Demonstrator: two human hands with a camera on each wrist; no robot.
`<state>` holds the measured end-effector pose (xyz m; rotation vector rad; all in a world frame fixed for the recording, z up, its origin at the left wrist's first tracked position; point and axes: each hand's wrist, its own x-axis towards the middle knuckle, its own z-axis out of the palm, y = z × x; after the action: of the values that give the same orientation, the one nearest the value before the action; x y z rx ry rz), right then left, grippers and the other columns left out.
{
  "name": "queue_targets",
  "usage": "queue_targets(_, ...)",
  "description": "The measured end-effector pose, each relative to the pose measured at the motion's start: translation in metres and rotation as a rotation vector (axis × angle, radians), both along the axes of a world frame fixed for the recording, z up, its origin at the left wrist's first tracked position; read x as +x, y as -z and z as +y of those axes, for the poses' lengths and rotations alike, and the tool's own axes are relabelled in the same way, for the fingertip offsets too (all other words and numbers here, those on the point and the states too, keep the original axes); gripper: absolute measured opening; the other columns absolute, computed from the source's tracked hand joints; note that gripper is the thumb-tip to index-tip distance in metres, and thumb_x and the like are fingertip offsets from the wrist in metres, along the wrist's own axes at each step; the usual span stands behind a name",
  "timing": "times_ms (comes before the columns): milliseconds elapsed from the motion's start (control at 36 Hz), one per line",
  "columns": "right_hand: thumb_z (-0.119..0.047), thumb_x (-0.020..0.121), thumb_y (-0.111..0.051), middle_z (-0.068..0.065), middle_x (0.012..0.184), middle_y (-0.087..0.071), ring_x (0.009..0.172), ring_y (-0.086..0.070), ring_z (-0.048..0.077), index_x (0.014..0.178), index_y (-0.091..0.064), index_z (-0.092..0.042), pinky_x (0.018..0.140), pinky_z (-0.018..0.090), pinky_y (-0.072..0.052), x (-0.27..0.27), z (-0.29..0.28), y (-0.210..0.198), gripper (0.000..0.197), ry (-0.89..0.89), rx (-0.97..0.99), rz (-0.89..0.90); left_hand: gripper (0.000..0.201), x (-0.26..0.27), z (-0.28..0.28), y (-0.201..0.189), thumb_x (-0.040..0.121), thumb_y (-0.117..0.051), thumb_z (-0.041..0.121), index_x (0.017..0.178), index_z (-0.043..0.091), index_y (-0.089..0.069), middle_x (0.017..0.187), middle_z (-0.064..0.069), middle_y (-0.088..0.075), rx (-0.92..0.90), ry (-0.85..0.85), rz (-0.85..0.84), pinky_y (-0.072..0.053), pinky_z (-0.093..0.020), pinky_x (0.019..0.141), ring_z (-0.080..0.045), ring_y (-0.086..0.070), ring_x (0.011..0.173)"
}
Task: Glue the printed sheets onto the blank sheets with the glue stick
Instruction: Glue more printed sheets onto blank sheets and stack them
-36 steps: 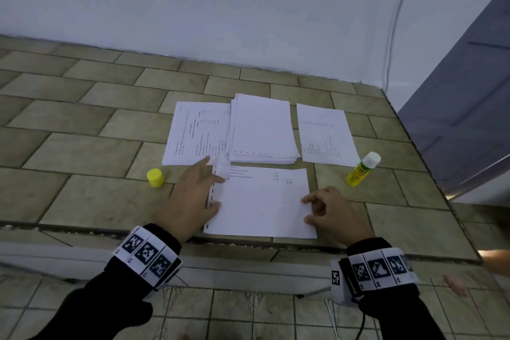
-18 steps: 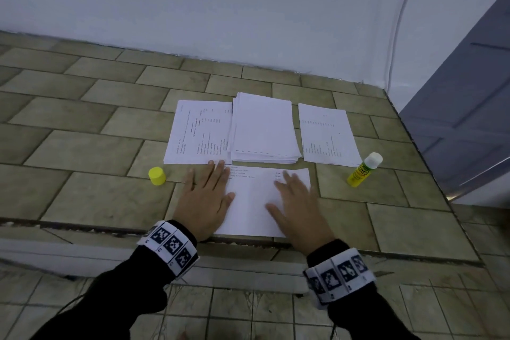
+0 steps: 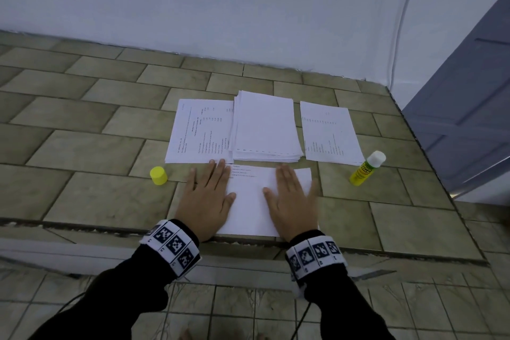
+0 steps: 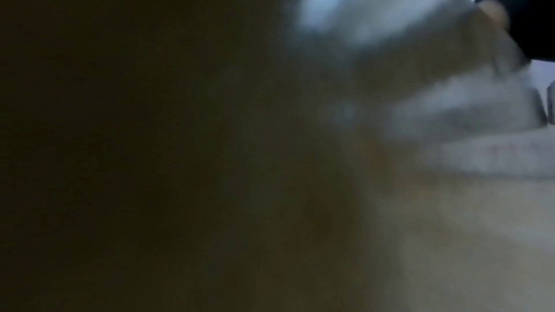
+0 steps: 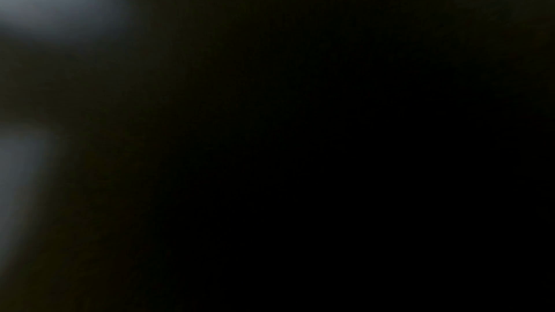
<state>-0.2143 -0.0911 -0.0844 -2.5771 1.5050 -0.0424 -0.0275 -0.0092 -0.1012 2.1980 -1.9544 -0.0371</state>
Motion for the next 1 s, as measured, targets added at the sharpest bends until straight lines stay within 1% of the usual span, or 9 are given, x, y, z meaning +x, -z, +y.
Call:
queue_targets(167, -0.055, 0.08, 0.017, -0.004, 0.163, -0.002, 0.149, -0.001, 0.009, 0.155, -0.004, -0.016, 0.114, 0.056, 0.012, -0.032, -0.01, -0.005, 0.087, 0.166, -0.004, 0.052, 0.066, 0.0, -0.001, 0.001, 0.101, -0.018, 0.045, 0.142, 0.003, -0.047, 0.149, -0.012, -0.045, -0.002, -0.002, 0.002, -0.038, -0.062, 0.105, -0.032, -0.043, 0.137)
queue_targets(278, -0.054, 0.096, -0.002, 0.004, 0.163, -0.001, 0.15, -0.001, 0.016, 0.154, -0.003, -0.009, 0.114, 0.06, 0.01, -0.026, -0.009, -0.011, 0.074, 0.236, 0.022, 0.08, 0.066, 0.0, 0.0, 0.002, 0.1, -0.017, 0.045, 0.141, 0.003, -0.048, 0.148, -0.011, -0.046, -0.026, -0.005, 0.002, -0.038, -0.061, 0.106, -0.031, -0.043, 0.137)
queue_targets(417, -0.058, 0.091, 0.005, 0.01, 0.161, -0.013, 0.149, -0.013, 0.023, 0.153, -0.015, -0.006, 0.113, 0.059, 0.01, 0.001, 0.01, -0.009, 0.083, -0.034, -0.063, -0.021, 0.064, 0.001, 0.0, 0.004, 0.097, -0.026, 0.043, 0.142, 0.004, -0.048, 0.149, -0.01, -0.045, -0.047, -0.014, -0.013, -0.035, -0.06, 0.108, -0.03, -0.042, 0.138)
queue_targets(528, -0.057, 0.094, 0.011, 0.006, 0.159, -0.02, 0.148, -0.017, 0.02, 0.15, -0.026, -0.007, 0.114, 0.064, -0.011, 0.027, 0.026, -0.004, 0.084, -0.286, 0.052, -0.037, 0.063, 0.0, -0.002, 0.004, 0.096, -0.027, 0.042, 0.141, 0.004, -0.049, 0.149, -0.011, -0.046, -0.054, -0.001, -0.018, -0.035, -0.059, 0.107, -0.03, -0.043, 0.137)
queue_targets(611, -0.059, 0.093, 0.011, 0.004, 0.158, -0.025, 0.146, -0.022, 0.018, 0.149, -0.031, -0.009, 0.115, 0.061, -0.012, 0.027, 0.024, 0.0, 0.086, -0.281, 0.063, -0.012, 0.063, 0.001, -0.002, 0.006, 0.096, -0.026, 0.042, 0.142, 0.005, -0.048, 0.149, -0.011, -0.045, -0.064, 0.007, -0.021, -0.029, -0.057, 0.109, -0.03, -0.043, 0.137)
queue_targets(694, -0.064, 0.082, 0.024, -0.004, 0.161, -0.001, 0.149, -0.002, 0.011, 0.154, -0.007, -0.015, 0.118, 0.053, 0.005, 0.007, 0.012, 0.002, 0.093, -0.228, 0.017, -0.01, 0.063, 0.001, -0.002, 0.005, 0.095, -0.028, 0.041, 0.14, 0.004, -0.049, 0.148, -0.011, -0.046, -0.065, -0.005, -0.02, -0.035, -0.059, 0.108, -0.03, -0.044, 0.136)
queue_targets(778, -0.067, 0.079, 0.021, -0.01, 0.159, 0.013, 0.148, 0.009, 0.006, 0.154, 0.004, -0.02, 0.118, 0.047, 0.006, -0.025, -0.001, -0.001, 0.091, -0.121, 0.027, 0.03, 0.062, 0.0, -0.001, 0.005, 0.095, -0.028, 0.041, 0.139, 0.003, -0.05, 0.147, -0.012, -0.047, -0.061, -0.007, -0.015, -0.038, -0.062, 0.104, -0.031, -0.046, 0.135)
queue_targets(861, -0.062, 0.079, 0.016, -0.008, 0.162, 0.007, 0.148, 0.006, 0.007, 0.155, 0.003, -0.02, 0.118, 0.05, 0.005, -0.052, -0.009, -0.004, 0.087, -0.029, 0.018, 0.065, 0.062, 0.001, -0.002, 0.005, 0.096, -0.027, 0.041, 0.139, 0.003, -0.05, 0.147, -0.012, -0.047, -0.066, -0.007, -0.018, -0.037, -0.062, 0.104, -0.032, -0.046, 0.135)
queue_targets(1000, -0.068, 0.075, 0.03, 0.0, 0.163, -0.005, 0.15, -0.006, 0.017, 0.155, -0.005, -0.013, 0.116, 0.059, 0.001, -0.054, -0.006, -0.008, 0.103, 0.084, -0.001, 0.121, 0.062, -0.001, -0.001, 0.004, 0.096, -0.027, 0.041, 0.139, 0.003, -0.05, 0.147, -0.013, -0.047, -0.057, -0.009, -0.024, -0.035, -0.061, 0.105, -0.032, -0.045, 0.135)
